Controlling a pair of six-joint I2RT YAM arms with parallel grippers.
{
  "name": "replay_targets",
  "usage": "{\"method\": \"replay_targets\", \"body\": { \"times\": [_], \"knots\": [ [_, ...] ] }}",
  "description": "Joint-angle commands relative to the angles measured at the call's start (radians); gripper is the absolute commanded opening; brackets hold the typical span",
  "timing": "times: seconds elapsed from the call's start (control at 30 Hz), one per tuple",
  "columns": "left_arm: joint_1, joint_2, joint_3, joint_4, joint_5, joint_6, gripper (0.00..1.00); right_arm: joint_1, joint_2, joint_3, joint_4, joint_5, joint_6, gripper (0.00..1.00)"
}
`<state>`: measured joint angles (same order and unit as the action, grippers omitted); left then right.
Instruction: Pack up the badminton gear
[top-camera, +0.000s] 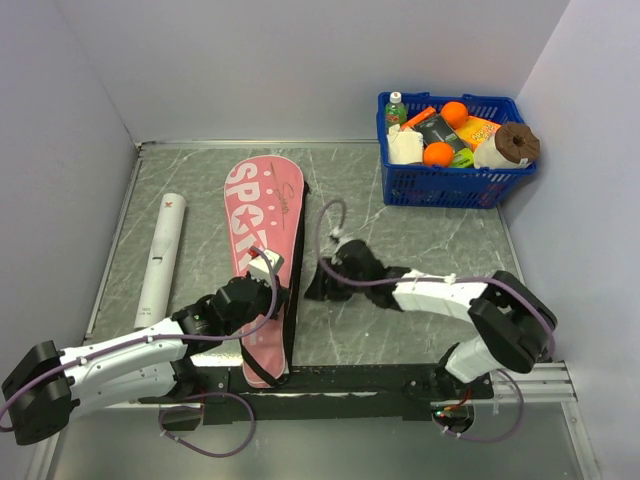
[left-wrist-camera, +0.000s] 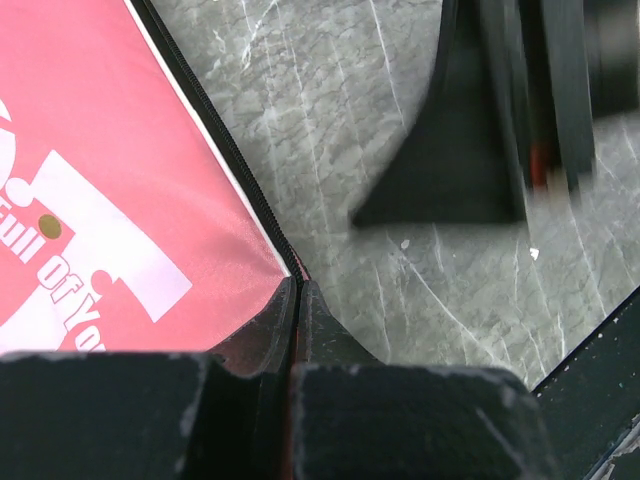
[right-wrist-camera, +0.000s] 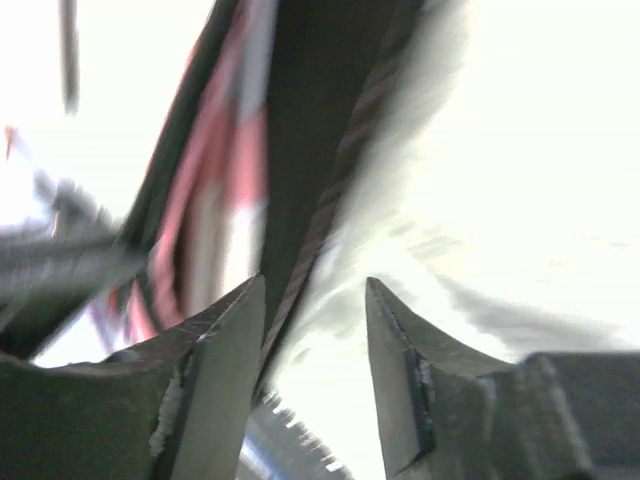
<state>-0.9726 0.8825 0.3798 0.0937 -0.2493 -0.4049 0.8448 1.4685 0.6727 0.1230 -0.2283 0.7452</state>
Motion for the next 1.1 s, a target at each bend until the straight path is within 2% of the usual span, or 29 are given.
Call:
{"method": "replay_targets", "body": {
  "times": [0.0,0.2,0.33,0.53,0.87,0.97,1.07],
  "knots": [
    [-0.008,0.007,0.007,0.089,-0.001,0.005,0.01,-0.139,-0.021,0.065,-0.118,0.135,-0.064,0.54],
    [-0.009,0.019,0.007,0.106,0.028,0.009,0.01,-0.245,0.143,0.212,-0.013,0.054,-0.038,0.58],
    [-0.011,0.024,-0.005,0.133,0.056,0.006,0.01,-0.279,0.254,0.296,0.122,-0.015,0.005,0.59],
    [-0.015,0.041,-0.010,0.150,0.071,0.020,0.01,-0.300,0.427,0.482,0.170,-0.045,0.026,0.61],
    [-0.018,0.038,-0.016,0.167,0.096,0.038,0.01,-0.303,0.674,0.763,0.141,-0.089,0.071,0.60],
    [-0.018,0.032,-0.016,0.164,0.100,0.040,0.01,-0.305,0.713,0.807,0.129,-0.086,0.094,0.49],
    [-0.020,0.021,-0.010,0.141,0.090,0.037,0.01,-0.314,0.722,0.827,0.110,-0.074,0.105,0.26]
  ]
}}
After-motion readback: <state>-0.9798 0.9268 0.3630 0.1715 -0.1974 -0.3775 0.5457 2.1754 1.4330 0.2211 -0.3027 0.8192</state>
